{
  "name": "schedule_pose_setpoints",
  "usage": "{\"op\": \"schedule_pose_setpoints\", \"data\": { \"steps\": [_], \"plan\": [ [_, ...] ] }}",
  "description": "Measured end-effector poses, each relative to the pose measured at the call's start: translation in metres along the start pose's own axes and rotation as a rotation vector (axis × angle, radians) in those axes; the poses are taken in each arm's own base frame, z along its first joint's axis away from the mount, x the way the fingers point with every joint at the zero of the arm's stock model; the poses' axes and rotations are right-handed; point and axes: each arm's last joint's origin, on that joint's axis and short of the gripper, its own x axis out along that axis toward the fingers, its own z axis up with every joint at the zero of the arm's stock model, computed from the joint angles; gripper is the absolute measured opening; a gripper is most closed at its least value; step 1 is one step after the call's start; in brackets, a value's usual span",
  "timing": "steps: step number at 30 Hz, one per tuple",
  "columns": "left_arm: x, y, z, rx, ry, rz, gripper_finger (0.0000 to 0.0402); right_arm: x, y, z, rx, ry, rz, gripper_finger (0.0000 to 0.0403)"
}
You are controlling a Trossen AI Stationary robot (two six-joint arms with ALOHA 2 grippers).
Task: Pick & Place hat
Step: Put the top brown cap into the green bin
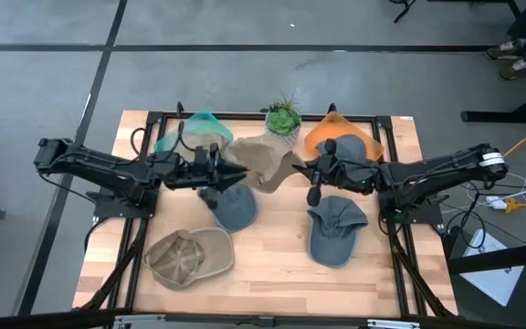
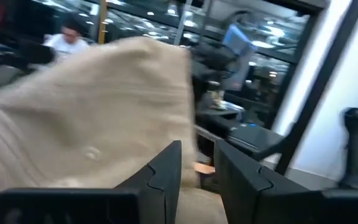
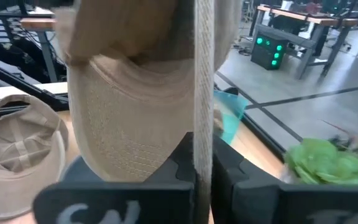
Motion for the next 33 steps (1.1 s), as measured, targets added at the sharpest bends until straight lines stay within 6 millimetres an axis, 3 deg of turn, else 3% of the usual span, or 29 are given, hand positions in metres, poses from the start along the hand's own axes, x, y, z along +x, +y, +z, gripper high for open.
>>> {"op": "schedule_pose_setpoints", "data": {
  "steps": [9,14,26,33],
  "plan": [
    [0.020,0.015,-0.020,-0.147,0.060,0.030,0.0090,0.009,0.020,-0.007,-0.006,-0.012,0.053,0.0015],
    [0.030,0.014,-0.017,-0.146,-0.006,0.006,0.0090,0.010,0.024,-0.007,0.001,-0.028,0.068,0.0015],
    [0.048,-0.002,0.043,0.250,-0.097,0.152,0.0088,0.008,0.028,-0.006,0.008,-0.039,0.103,0.0015],
    [0.049,-0.019,0.079,0.323,-0.027,0.122,0.0088,0.007,0.029,-0.006,0.005,-0.040,0.113,0.0015]
  ]
}}
